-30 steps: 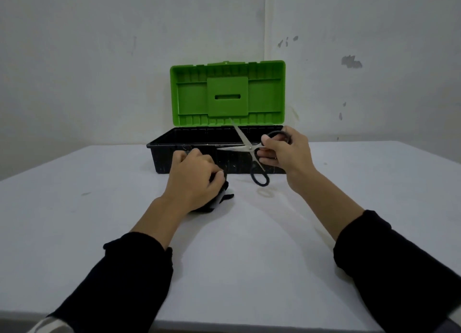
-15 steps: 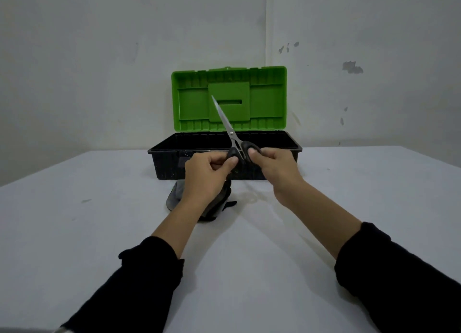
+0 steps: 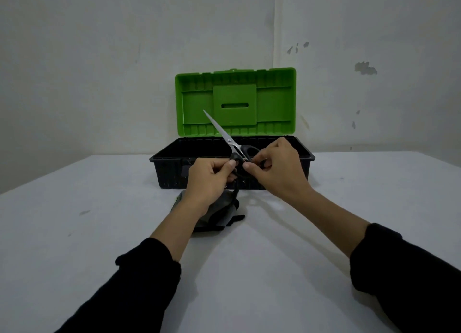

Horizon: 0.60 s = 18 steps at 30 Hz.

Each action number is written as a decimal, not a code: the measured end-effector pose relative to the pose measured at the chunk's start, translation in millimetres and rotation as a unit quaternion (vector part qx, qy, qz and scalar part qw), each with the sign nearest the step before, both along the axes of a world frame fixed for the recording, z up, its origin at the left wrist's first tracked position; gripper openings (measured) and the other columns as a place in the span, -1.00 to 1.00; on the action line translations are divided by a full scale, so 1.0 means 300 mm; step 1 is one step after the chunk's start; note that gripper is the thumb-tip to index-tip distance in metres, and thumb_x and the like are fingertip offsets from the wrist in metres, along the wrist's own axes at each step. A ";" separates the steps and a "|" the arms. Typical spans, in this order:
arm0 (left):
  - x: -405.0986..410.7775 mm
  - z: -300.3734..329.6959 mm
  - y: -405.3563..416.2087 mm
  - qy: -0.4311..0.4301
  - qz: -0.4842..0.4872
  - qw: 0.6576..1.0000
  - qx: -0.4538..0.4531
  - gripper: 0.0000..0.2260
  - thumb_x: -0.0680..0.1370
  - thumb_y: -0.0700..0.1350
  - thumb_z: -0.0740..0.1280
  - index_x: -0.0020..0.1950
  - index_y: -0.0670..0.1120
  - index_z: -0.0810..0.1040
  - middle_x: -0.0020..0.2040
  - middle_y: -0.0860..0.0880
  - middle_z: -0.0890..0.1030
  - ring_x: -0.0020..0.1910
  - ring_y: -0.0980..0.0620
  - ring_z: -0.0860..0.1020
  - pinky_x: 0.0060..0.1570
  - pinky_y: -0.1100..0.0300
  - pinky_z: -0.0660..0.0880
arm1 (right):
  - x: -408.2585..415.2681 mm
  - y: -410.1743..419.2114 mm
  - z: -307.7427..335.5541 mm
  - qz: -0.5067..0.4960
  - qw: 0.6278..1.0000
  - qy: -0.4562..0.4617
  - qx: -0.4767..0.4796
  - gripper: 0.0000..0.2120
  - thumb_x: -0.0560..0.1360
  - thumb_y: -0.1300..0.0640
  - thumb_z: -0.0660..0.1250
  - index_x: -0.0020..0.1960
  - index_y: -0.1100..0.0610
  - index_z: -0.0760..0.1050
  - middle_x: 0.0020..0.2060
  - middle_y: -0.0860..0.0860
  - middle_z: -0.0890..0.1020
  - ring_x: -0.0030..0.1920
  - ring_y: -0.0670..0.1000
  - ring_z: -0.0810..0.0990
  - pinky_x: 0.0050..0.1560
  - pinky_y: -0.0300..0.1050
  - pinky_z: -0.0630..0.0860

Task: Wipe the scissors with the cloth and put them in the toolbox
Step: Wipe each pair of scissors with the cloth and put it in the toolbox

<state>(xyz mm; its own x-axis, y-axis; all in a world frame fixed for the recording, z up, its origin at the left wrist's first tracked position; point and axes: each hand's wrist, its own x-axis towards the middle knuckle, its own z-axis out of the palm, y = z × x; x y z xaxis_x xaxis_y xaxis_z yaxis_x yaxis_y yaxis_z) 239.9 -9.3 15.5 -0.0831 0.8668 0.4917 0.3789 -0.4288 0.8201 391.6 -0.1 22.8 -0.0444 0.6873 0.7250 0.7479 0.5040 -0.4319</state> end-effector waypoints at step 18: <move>0.013 -0.146 0.067 0.457 0.103 0.877 0.105 -0.75 0.57 0.01 0.13 0.01 0.03 0.61 -0.08 0.05 0.63 -0.15 0.02 0.55 -0.15 0.21 0.29 | 0.227 0.311 0.114 -0.056 0.976 -0.115 -0.174 -0.81 0.41 0.11 0.46 -0.04 0.19 0.68 -0.11 0.12 0.69 -0.03 0.04 0.61 -0.07 -0.26 0.40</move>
